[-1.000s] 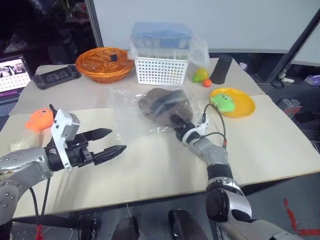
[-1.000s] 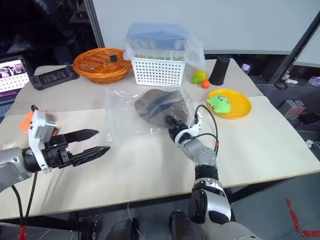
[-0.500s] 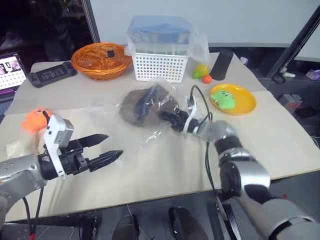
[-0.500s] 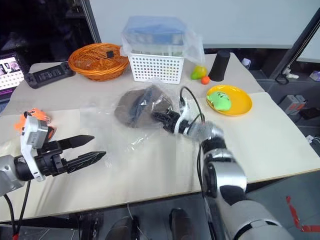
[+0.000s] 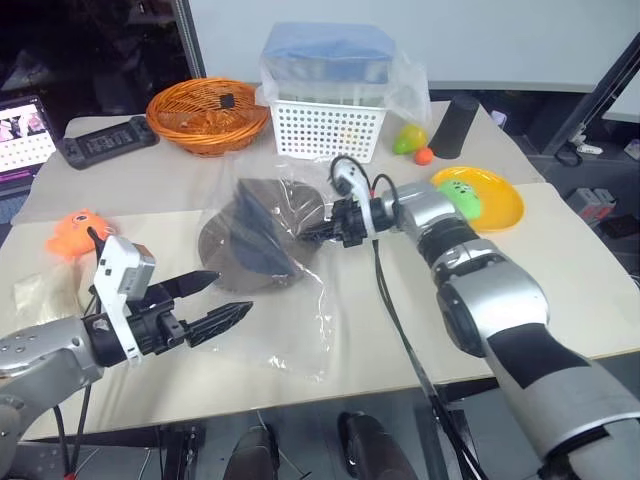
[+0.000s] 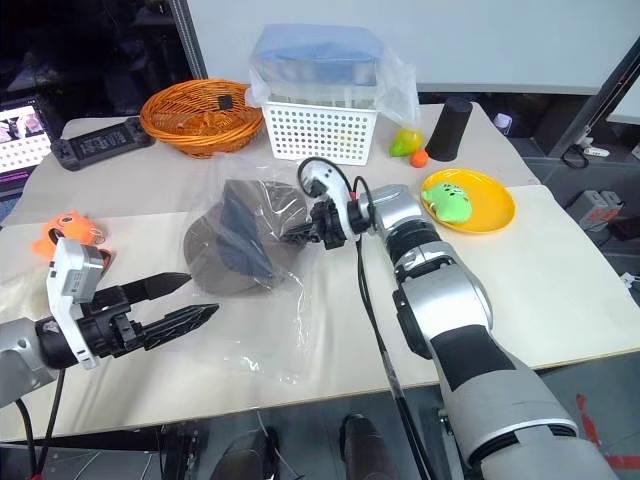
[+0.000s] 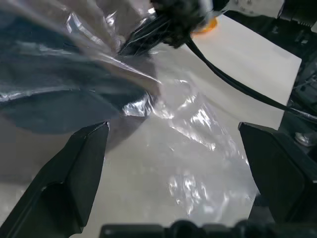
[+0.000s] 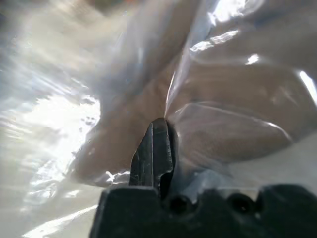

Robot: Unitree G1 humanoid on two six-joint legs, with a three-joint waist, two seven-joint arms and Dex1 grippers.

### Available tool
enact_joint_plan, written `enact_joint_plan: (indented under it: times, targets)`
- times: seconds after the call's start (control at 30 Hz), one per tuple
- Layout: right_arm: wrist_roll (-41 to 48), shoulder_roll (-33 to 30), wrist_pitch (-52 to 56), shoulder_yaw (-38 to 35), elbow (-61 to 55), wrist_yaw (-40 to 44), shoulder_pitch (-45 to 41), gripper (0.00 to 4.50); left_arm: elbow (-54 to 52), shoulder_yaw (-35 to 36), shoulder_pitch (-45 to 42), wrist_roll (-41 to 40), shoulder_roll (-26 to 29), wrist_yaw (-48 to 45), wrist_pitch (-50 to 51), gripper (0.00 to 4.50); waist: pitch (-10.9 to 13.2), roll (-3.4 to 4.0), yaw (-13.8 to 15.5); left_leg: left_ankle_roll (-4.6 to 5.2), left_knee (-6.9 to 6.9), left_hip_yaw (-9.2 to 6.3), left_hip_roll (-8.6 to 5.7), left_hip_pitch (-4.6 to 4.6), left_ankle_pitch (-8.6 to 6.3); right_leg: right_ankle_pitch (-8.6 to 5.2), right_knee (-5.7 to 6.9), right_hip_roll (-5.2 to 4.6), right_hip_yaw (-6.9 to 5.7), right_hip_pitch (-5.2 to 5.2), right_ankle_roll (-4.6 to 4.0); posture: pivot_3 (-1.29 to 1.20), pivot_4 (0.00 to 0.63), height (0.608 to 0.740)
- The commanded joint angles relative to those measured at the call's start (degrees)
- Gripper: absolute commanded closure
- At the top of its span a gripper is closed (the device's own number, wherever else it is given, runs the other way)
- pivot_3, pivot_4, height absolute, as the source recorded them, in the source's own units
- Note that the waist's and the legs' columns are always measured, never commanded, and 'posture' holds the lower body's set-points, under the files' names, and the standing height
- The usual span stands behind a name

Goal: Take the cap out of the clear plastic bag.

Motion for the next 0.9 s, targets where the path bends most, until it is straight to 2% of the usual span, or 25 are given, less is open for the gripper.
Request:
enact_joint_plan:
  times: [0.03, 0.27, 0.3, 0.4, 0.47, 0.6, 0.67, 0.73, 0.8, 0.87, 0.9]
  targets:
    - [-3.2, 0.18, -9.45, -1.68, -0.36, -13.03, -1.43, 2.52, -2.03, -0.36, 0.14, -1.76, -0.27, 1.41, -1.86, 0.0, 0.0, 0.0, 0.05, -0.01, 0.01, 0.0, 0.0, 0.0, 0.01, 0.0, 0.0, 0.0, 0.0, 0.01, 0.0, 0.0, 0.15, 0.74]
    - [-7.7, -3.14, -16.26, -3.02, -0.53, -30.36, 0.5, 0.22, -0.85, -2.16, -0.95, -2.09, 0.87, 1.15, -2.58, 0.0, 0.0, 0.0, 0.18, 0.0, 0.05, -0.01, 0.0, 0.0, 0.02, 0.01, 0.0, 0.0, 0.01, 0.05, -0.01, 0.0, 0.15, 0.74]
    - [-10.14, -4.49, -17.47, -1.42, -0.73, -34.09, 0.86, 0.08, -0.62, -2.34, -1.21, -2.06, 1.08, 1.03, -2.62, 0.0, 0.0, 0.0, 0.33, 0.0, 0.05, -0.01, 0.0, 0.0, 0.02, 0.01, 0.0, -0.01, 0.01, 0.05, -0.01, 0.0, 0.15, 0.74]
    - [-17.82, -8.57, -22.06, 4.17, -1.94, -42.54, 2.78, 0.08, -0.27, -2.73, -1.85, -2.1, 1.5, 0.71, -2.73, 0.0, 0.0, 0.0, 0.8, 0.0, 0.06, -0.01, -0.05, 0.0, 0.02, 0.01, -0.01, -0.04, 0.0, 0.06, -0.01, 0.0, 0.15, 0.74]
    - [-18.39, -10.84, -24.33, 4.29, -3.33, -42.88, 4.8, 0.08, -0.04, -3.03, -2.26, -1.74, 1.84, 0.32, -2.89, 0.0, -0.01, -0.01, 0.88, 0.0, 0.06, 0.0, -0.08, 0.0, 0.02, 0.01, -0.04, -0.08, 0.02, 0.07, -0.01, 0.0, 0.15, 0.74]
    - [-14.5, -15.91, -24.73, 0.47, -8.09, -37.18, 9.52, 0.08, 0.84, -3.67, -3.59, 0.16, 2.91, -0.87, -3.43, 0.0, -0.01, -0.02, 0.69, 0.01, 0.05, 0.0, -0.08, 0.04, 0.02, 0.01, 0.0, -0.05, 0.08, 0.07, -0.01, 0.0, 0.15, 0.74]
    - [-8.59, -18.11, -20.59, -3.97, -13.07, -29.9, 12.3, 0.08, 1.11, -4.67, -3.98, 2.98, 4.43, -2.75, -3.82, 0.0, -0.01, -0.02, 0.79, 0.01, 0.05, 0.0, -0.08, 0.06, 0.03, 0.01, 0.05, -0.03, 0.08, 0.08, -0.01, 0.0, 0.15, 0.74]
    - [-1.17, -19.87, -11.93, -8.54, -22.16, -21.06, 16.35, 0.08, 1.44, -6.42, -4.04, 7.02, 6.2, -5.2, -4.56, 0.0, -0.01, -0.01, 0.89, 0.02, 0.08, 0.0, -0.08, 0.07, 0.03, 0.01, 0.06, -0.02, 0.09, 0.1, 0.01, 0.0, 0.15, 0.74]
    - [6.5, -22.36, 0.0, -11.16, -37.85, -12.45, 23.27, 0.08, 1.64, -10.06, -3.95, 12.75, 8.39, -8.19, -6.36, 0.0, -0.01, -0.01, 1.34, 0.02, 0.12, 0.01, -0.07, 0.12, 0.03, 0.02, 0.07, -0.02, 0.11, 0.15, 0.02, 0.0, 0.15, 0.74]
    - [11.65, -23.94, 11.46, -12.17, -51.61, -8.72, 28.75, 0.08, 2.89, -13.59, -4.72, 18.42, 9.37, -10.17, -9.2, 0.0, -0.01, 0.0, 1.71, 0.03, 0.11, 0.01, -0.06, 0.16, 0.03, 0.0, 0.07, -0.01, 0.11, 0.18, 0.05, 0.0, 0.15, 0.74]
    - [15.3, -25.4, 18.57, -12.09, -60.67, -6.62, 32.41, 0.08, 4.68, -16.81, -6.49, 23.71, 9.83, -10.45, -12.19, 0.0, -0.01, 0.0, 1.68, 0.02, 0.1, 0.04, -0.05, 0.18, 0.03, 0.0, 0.08, 0.0, 0.11, 0.18, 0.05, 0.0, 0.15, 0.74]
